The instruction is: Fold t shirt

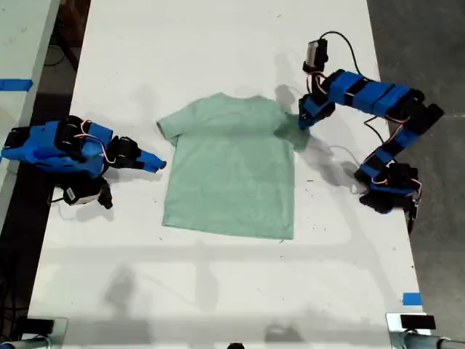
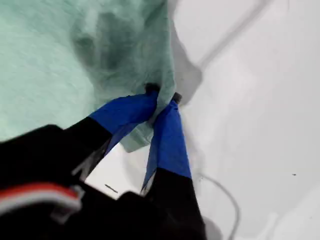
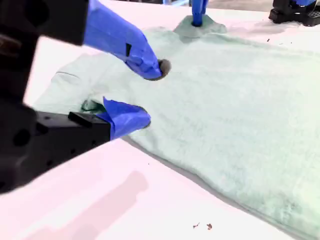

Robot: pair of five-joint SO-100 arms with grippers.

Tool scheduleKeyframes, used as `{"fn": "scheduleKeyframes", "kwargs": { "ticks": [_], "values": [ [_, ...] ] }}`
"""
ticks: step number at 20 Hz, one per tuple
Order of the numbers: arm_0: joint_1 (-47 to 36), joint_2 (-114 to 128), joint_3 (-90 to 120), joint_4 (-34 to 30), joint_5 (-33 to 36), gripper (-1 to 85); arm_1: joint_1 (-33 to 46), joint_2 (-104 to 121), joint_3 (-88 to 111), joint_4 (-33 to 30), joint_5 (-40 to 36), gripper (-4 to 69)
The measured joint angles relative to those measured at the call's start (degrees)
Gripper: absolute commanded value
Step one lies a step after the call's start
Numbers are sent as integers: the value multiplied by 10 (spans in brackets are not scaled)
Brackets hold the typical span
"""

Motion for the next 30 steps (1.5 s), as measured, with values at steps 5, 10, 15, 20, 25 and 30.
{"fn": "scheduleKeyframes", "kwargs": {
  "ticks": [5,10,15,20,25,30],
  "values": [
    [0,0,0,0,0,115,-176,-174,-330,54,9,-11],
    [0,0,0,0,0,115,-270,-316,-444,53,33,5],
    [0,0,0,0,0,115,-284,-317,-444,60,36,232],
    [0,0,0,0,0,115,-259,-176,-403,124,33,2],
    [0,0,0,0,0,115,-127,176,-84,129,33,2],
    [0,0,0,0,0,115,-138,559,382,8,103,4]
  ]
}}
